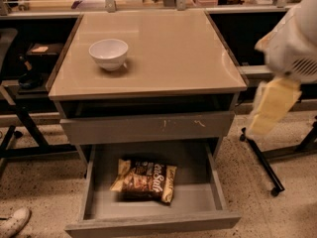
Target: Pick brown chip bag from middle drawer and place on counter
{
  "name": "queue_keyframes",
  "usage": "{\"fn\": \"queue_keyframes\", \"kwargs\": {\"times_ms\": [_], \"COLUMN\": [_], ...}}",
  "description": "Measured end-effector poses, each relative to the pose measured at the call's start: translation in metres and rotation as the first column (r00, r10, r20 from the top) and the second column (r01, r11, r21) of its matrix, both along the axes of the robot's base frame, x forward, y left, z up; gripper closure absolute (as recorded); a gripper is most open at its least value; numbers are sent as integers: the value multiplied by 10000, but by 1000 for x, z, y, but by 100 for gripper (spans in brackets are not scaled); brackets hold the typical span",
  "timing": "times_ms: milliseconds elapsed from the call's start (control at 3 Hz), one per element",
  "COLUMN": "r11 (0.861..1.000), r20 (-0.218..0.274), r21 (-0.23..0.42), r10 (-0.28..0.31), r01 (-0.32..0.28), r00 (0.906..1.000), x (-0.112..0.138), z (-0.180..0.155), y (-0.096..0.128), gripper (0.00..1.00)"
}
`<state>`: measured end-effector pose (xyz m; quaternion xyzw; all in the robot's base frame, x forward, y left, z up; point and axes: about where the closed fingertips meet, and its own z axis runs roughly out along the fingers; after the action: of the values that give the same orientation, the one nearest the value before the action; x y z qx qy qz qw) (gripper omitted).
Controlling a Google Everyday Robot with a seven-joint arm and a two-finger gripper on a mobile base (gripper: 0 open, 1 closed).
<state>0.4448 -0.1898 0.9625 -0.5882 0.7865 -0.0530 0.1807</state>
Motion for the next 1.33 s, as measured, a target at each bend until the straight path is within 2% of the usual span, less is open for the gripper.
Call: {"fn": "queue_keyframes", "kwargs": {"times_ms": [333, 667, 1000, 1333], "r11": [9998, 9995, 9994, 9989], "r20": [-712, -1911, -2131, -2312], "r21": [-106, -85, -175, 339], "r10": [157, 290, 261, 390], "r01": [-165, -312, -306, -320], "r00": [9973, 9811, 9767, 9721], "x": [-1, -16, -23, -23], "z": [-73, -150, -161, -177], "y": [42, 71, 69, 78], "gripper": [0, 0, 0, 0]}}
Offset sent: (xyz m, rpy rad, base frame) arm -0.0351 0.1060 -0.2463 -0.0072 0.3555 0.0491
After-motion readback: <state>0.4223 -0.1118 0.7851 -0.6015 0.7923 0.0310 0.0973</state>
